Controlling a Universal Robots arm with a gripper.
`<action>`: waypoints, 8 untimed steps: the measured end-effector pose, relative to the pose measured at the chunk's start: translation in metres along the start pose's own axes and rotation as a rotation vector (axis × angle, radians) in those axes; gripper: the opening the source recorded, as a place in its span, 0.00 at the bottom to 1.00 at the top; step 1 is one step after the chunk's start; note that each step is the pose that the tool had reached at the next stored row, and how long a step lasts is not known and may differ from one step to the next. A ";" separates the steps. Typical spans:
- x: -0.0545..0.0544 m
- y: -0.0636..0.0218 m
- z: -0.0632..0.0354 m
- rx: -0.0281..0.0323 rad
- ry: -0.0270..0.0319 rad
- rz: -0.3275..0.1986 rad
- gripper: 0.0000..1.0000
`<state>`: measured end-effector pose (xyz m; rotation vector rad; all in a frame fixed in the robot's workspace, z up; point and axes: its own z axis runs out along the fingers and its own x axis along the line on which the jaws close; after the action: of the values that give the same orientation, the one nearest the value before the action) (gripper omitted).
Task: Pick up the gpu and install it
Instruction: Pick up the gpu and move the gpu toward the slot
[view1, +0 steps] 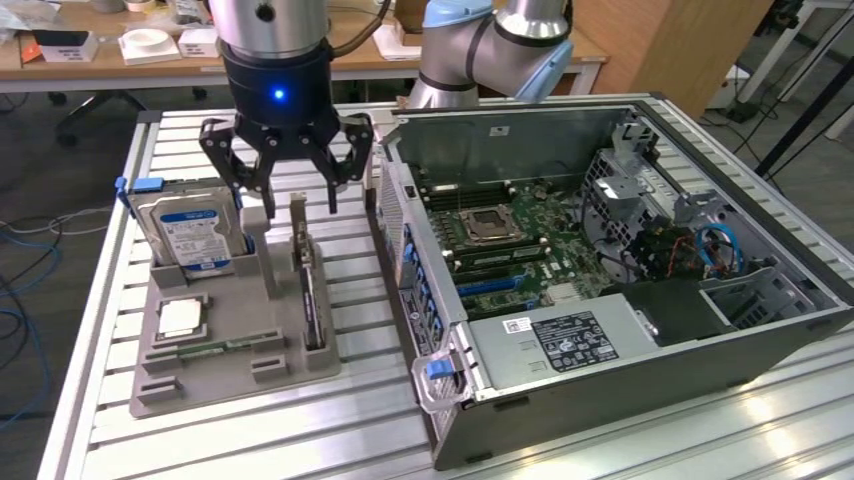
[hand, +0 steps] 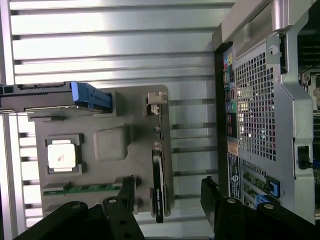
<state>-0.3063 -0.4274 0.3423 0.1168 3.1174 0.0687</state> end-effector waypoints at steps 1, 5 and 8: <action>0.000 -0.0003 0.0000 0.0000 0.0001 0.000 0.65; 0.000 -0.0016 0.0002 0.0000 0.0000 0.000 0.65; 0.000 -0.0026 0.0003 0.0000 0.0000 0.000 0.65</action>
<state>-0.3063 -0.4299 0.3419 0.1169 3.1174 0.0687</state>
